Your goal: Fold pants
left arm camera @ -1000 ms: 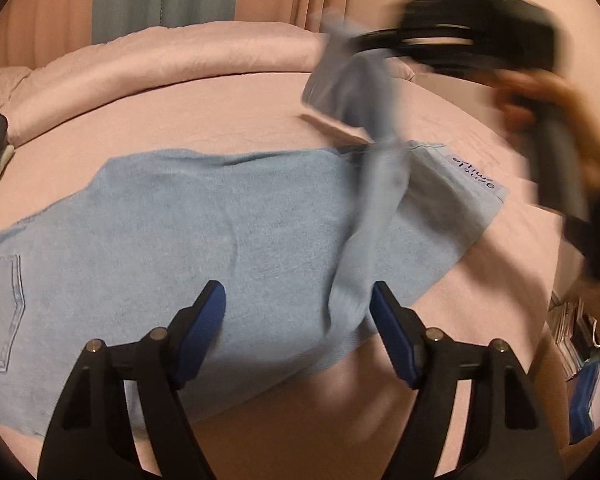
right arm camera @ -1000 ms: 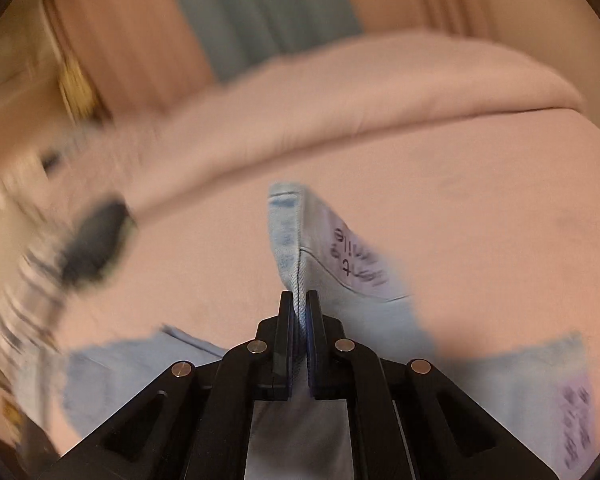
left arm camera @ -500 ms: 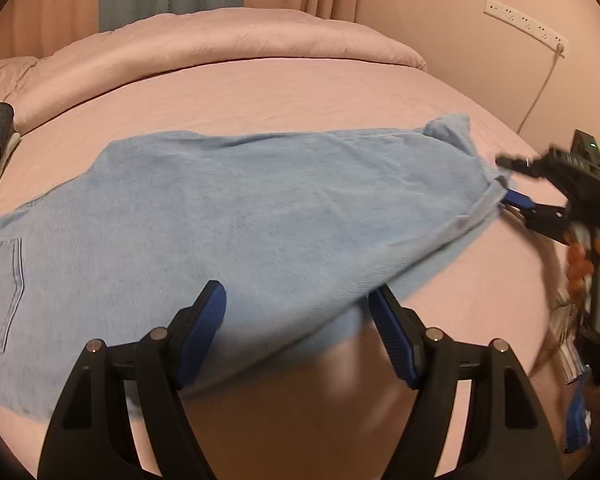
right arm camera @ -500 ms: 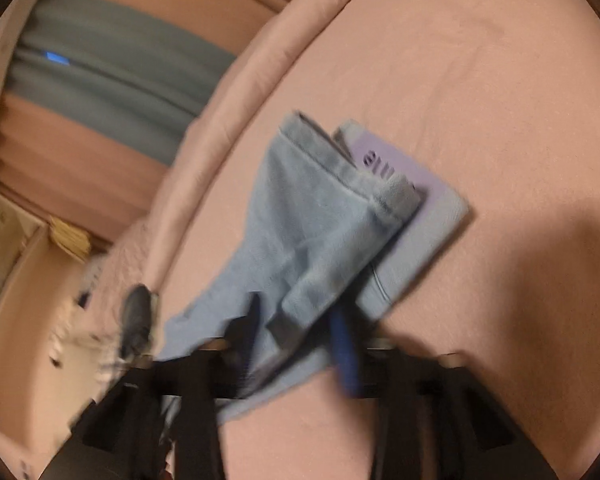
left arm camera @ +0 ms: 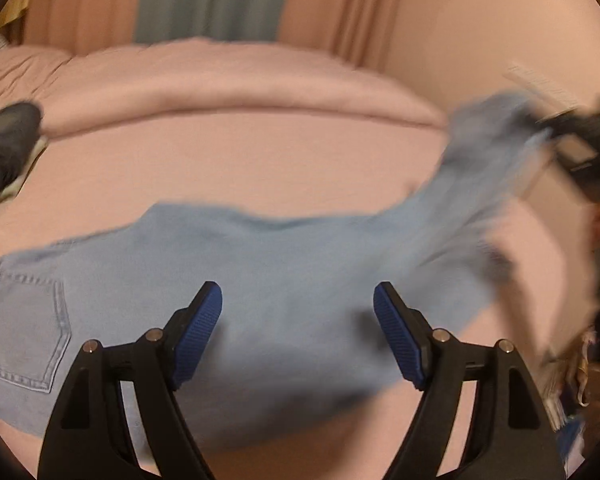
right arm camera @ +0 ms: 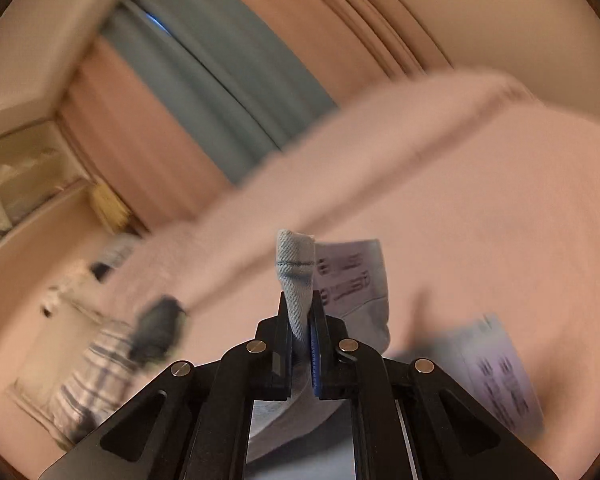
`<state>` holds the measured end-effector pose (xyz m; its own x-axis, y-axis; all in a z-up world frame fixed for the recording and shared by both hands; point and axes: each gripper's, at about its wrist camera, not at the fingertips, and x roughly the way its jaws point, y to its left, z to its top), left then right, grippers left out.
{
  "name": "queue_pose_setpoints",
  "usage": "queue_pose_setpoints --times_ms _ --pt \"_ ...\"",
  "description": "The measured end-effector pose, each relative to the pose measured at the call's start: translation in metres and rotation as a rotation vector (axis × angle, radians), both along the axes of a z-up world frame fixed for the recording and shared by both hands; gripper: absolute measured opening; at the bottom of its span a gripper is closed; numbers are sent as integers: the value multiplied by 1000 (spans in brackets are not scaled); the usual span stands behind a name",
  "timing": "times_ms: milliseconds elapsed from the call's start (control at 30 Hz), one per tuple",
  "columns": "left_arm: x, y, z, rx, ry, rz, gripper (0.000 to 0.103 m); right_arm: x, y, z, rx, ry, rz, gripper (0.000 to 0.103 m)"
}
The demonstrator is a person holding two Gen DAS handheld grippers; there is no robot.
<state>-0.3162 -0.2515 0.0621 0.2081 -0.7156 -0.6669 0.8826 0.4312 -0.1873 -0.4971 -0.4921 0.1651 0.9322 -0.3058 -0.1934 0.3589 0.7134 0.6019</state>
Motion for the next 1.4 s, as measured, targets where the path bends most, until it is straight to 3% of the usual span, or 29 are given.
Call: queue_pose_setpoints --times_ms 67,133,233,333,467,600,667,733,833,933,967,1000,1067,1100,1133,1167,1267,1400 --pt "10 0 -18 48 28 50 77 -10 7 0 -13 -14 -55 9" --pt "14 4 -31 70 53 70 77 -23 6 -27 33 42 -137 9" --pt "16 6 -48 120 41 81 77 -41 -13 -102 236 156 -192 9" --pt "15 5 -47 134 1 81 78 -44 -23 -150 368 254 -208 9" --pt "22 14 -48 146 -4 112 78 -56 -27 -162 448 208 -194 9" --pt "29 27 -45 148 -14 145 78 -71 -22 -144 387 258 -251 18" --pt "34 32 -43 154 -32 162 78 -82 -17 -136 341 275 -336 47" --pt "42 39 -43 160 -36 187 78 -88 -9 -124 266 274 -379 49" --pt "50 45 -46 148 -8 203 77 -77 -6 -113 205 246 -291 49" --pt "49 48 -47 164 -25 212 77 -57 -2 -118 158 258 -201 43" --pt "48 49 -48 169 -30 213 77 -46 -1 -124 146 305 -183 41" --pt "47 50 -47 169 -33 212 77 -32 -4 -139 175 415 -184 40" --pt "49 58 -45 169 -37 221 77 -21 -5 -149 171 482 -231 6" --pt "52 64 -42 170 -53 249 77 -24 -4 -147 170 495 -251 2" --pt "55 72 -38 146 -51 257 71 -27 -3 -145 183 499 -259 1" --pt "58 81 -32 130 -63 276 74 -27 1 -142 182 509 -272 1" --pt "66 104 -19 164 -212 372 76 -10 28 -123 43 604 -300 5" --pt "92 129 -12 166 -204 425 78 35 73 -105 -112 567 -100 6"
